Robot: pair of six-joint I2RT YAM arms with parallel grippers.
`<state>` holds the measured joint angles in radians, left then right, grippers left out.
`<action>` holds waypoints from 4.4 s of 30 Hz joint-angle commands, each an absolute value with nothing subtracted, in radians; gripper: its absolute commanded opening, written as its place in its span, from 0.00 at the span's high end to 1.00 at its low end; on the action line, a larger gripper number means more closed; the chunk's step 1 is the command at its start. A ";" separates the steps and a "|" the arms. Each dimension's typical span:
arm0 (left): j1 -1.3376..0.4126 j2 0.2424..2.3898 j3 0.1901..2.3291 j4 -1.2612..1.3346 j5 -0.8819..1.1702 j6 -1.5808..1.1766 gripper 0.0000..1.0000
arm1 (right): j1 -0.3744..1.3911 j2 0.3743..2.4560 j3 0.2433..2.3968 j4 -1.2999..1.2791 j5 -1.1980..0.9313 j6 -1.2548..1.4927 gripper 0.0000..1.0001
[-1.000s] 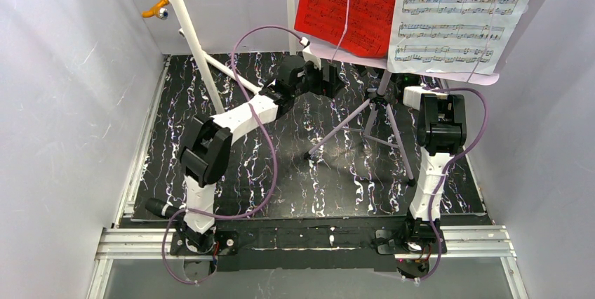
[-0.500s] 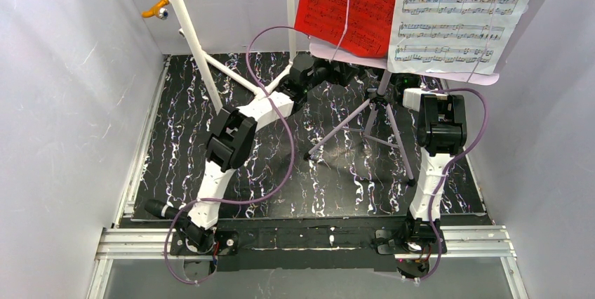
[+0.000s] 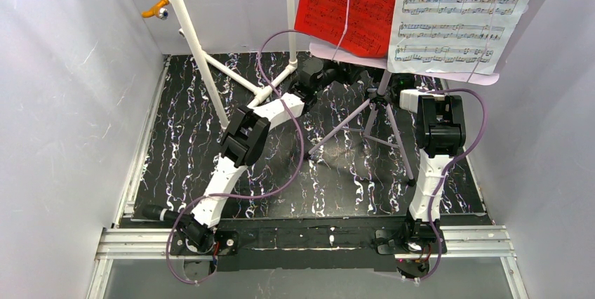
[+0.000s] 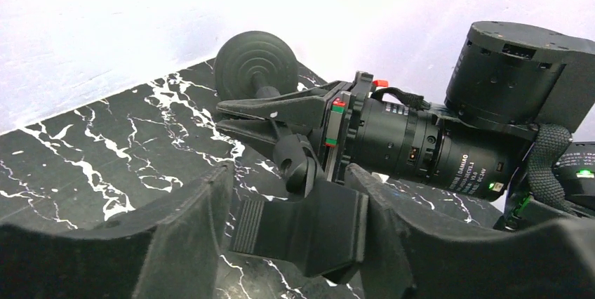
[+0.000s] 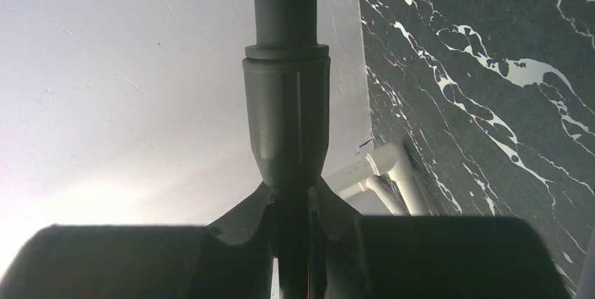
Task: Set up the instrument practice props
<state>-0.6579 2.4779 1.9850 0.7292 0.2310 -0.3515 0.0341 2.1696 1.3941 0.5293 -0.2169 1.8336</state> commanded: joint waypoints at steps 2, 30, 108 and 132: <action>-0.668 2.487 2.037 0.775 0.210 -0.341 0.48 | 0.040 2.106 1.384 0.596 -0.240 1.854 0.92; -0.648 1.693 1.199 0.691 -0.111 -0.108 1.00 | -0.232 1.300 0.881 -0.023 0.017 0.793 0.10; -0.650 0.804 1.211 -0.702 0.271 0.162 0.02 | 1.075 0.883 0.729 -0.078 -0.267 0.157 0.00; 0.101 0.836 0.934 -0.846 -0.545 -0.573 0.02 | 1.075 0.867 0.741 -0.147 -0.209 0.183 0.00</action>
<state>-0.0097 0.8482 0.9878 -0.8474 -0.5098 -0.4152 1.0702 0.8944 0.7235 -0.1333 -0.2306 0.1802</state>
